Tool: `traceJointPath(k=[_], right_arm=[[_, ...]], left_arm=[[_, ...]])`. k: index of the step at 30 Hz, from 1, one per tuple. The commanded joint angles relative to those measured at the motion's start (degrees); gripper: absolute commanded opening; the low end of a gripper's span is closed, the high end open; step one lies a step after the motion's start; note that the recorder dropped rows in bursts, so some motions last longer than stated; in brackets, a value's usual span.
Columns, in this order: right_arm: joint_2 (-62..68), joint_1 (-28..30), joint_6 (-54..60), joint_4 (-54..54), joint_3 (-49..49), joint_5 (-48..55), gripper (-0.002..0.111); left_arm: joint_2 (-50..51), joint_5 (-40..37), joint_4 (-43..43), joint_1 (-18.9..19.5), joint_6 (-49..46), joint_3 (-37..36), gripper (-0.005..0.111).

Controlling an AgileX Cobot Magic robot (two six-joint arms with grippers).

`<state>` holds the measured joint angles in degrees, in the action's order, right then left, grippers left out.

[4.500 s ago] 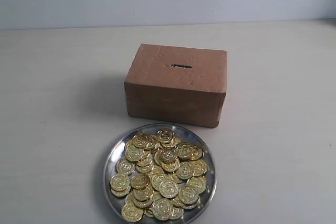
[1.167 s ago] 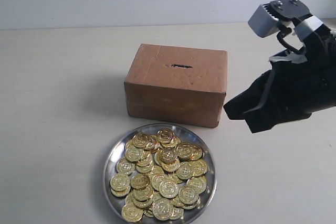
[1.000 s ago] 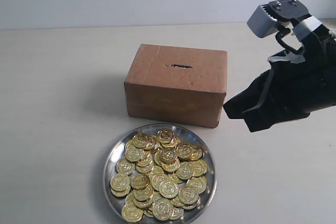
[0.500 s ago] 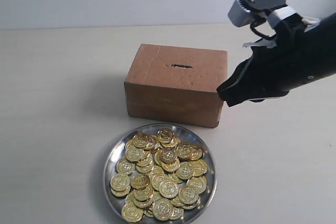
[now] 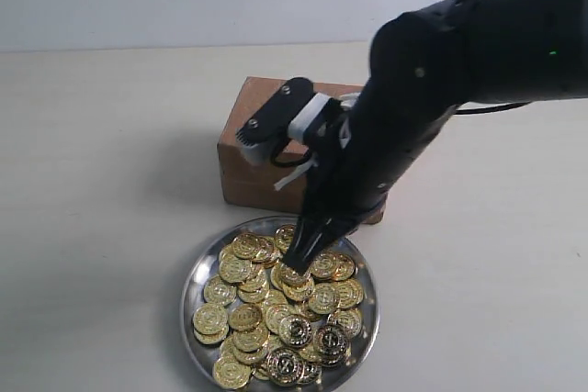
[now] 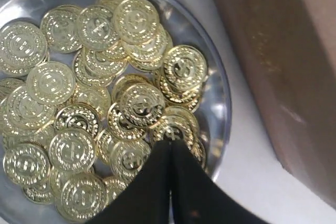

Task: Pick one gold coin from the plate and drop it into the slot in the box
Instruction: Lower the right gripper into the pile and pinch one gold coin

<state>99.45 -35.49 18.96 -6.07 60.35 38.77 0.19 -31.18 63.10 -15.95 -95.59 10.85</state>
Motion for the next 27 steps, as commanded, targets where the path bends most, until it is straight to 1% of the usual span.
traceJointPath(k=[1, 3, 5, 7, 8, 9, 10, 16, 23, 27], right_arm=[[5.06, -3.21, -1.51, 2.02, 4.37, 1.26, 0.009], [7.13, -3.48, -1.51, 1.86, 6.39, 2.19, 0.019], [8.75, -3.48, -1.51, 1.59, 8.23, 3.11, 0.033], [10.39, -3.48, -2.81, 1.59, 9.72, 4.05, 0.051], [10.98, -3.48, -2.80, 1.59, 10.20, 4.35, 0.057], [11.70, -3.48, -2.80, 1.59, 10.75, 4.76, 0.063], [12.42, -3.48, -2.91, 1.59, 11.15, 5.03, 0.066], [15.35, -3.48, -4.26, 1.69, 13.85, 7.39, 0.062], [16.00, -3.48, -4.26, 1.97, 14.39, 11.01, 0.062], [16.00, -3.48, -4.26, 1.97, 14.39, 11.43, 0.062]], left_arm=[[-0.19, 0.07, 0.19, -0.34, 0.02, -0.14, 0.000], [-0.19, 0.07, 0.19, -0.34, 0.02, -0.14, 0.000], [-0.19, 0.07, 0.19, -0.34, 0.02, -0.14, 0.000], [-0.19, 0.07, 0.19, -0.34, 0.02, -0.14, 0.000], [-0.19, 0.07, 0.19, -0.34, 0.02, -0.14, 0.000], [-0.19, 0.07, 0.19, -0.34, 0.02, -0.14, 0.000], [-0.19, 0.07, 0.19, -0.34, 0.02, -0.14, 0.000], [-0.19, 0.07, 0.19, -0.34, 0.02, -0.14, 0.000], [-0.19, 0.07, 0.19, -0.34, 0.02, -0.14, 0.000], [-0.19, 0.07, 0.19, -0.34, 0.02, -0.14, 0.000]])
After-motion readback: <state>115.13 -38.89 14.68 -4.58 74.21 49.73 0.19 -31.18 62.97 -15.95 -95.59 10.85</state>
